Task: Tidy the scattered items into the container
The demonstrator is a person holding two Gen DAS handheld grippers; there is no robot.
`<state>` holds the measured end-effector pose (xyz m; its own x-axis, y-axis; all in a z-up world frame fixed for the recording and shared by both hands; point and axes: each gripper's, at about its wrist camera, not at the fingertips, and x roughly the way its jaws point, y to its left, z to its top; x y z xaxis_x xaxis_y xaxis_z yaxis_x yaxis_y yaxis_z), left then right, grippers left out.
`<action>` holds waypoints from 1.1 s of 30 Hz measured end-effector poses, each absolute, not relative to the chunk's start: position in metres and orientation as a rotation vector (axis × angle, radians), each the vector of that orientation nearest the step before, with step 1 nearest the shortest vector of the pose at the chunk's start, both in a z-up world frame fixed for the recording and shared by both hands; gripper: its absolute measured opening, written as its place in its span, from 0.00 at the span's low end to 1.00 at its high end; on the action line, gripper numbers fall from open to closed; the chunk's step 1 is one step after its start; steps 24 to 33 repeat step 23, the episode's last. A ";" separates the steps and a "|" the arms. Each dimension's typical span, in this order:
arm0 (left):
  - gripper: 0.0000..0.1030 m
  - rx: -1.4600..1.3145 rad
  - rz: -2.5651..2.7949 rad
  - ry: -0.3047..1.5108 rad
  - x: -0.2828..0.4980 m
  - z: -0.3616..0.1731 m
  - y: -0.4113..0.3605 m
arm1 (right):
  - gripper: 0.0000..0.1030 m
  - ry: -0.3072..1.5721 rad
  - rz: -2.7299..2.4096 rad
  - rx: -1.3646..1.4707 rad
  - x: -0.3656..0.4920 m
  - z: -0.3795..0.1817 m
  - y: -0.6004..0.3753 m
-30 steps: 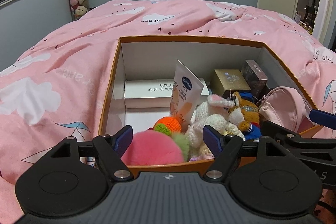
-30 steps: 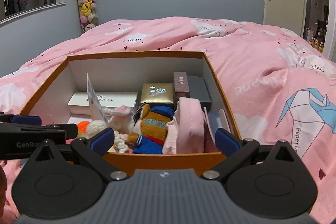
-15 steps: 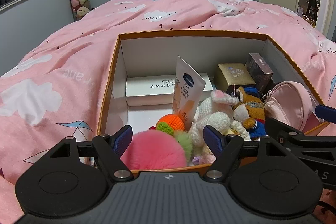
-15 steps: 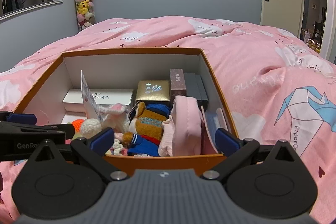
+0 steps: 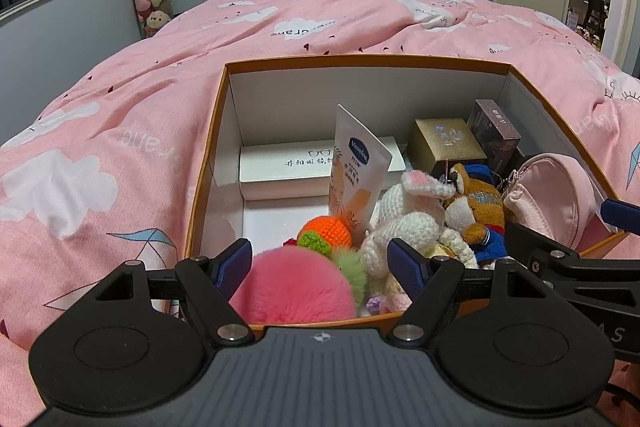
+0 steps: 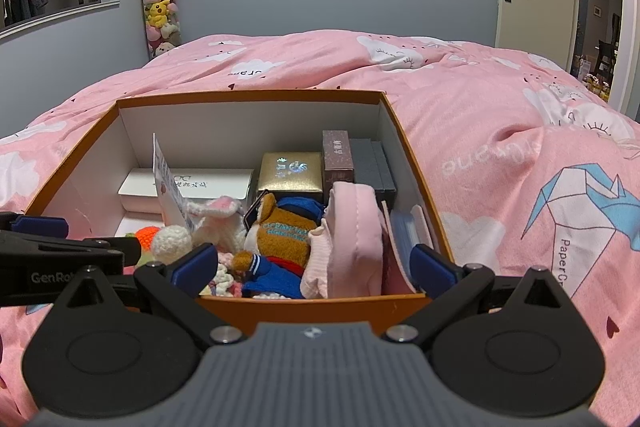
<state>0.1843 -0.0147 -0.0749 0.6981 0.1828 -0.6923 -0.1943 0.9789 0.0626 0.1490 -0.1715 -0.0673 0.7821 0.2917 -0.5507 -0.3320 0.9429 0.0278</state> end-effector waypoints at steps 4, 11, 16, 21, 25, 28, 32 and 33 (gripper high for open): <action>0.85 -0.016 0.210 0.770 0.184 -0.075 -0.015 | 0.99 0.583 0.337 -0.072 0.149 -0.067 -0.171; 0.85 -0.016 0.210 0.771 0.184 -0.075 -0.015 | 0.99 0.582 0.330 -0.074 0.149 -0.069 -0.173; 0.85 -0.016 0.210 0.771 0.184 -0.075 -0.015 | 1.00 0.582 0.331 -0.074 0.149 -0.069 -0.173; 0.85 -0.016 0.211 0.771 0.184 -0.075 -0.015 | 1.00 0.582 0.329 -0.075 0.149 -0.069 -0.173; 0.85 -0.017 0.210 0.771 0.184 -0.075 -0.015 | 1.00 0.582 0.326 -0.076 0.148 -0.069 -0.173; 0.85 -0.017 0.210 0.771 0.184 -0.075 -0.015 | 1.00 0.582 0.326 -0.076 0.148 -0.069 -0.173; 0.85 -0.017 0.210 0.771 0.184 -0.075 -0.015 | 1.00 0.582 0.326 -0.076 0.148 -0.069 -0.173; 0.85 -0.017 0.210 0.771 0.184 -0.075 -0.015 | 1.00 0.582 0.326 -0.076 0.148 -0.069 -0.173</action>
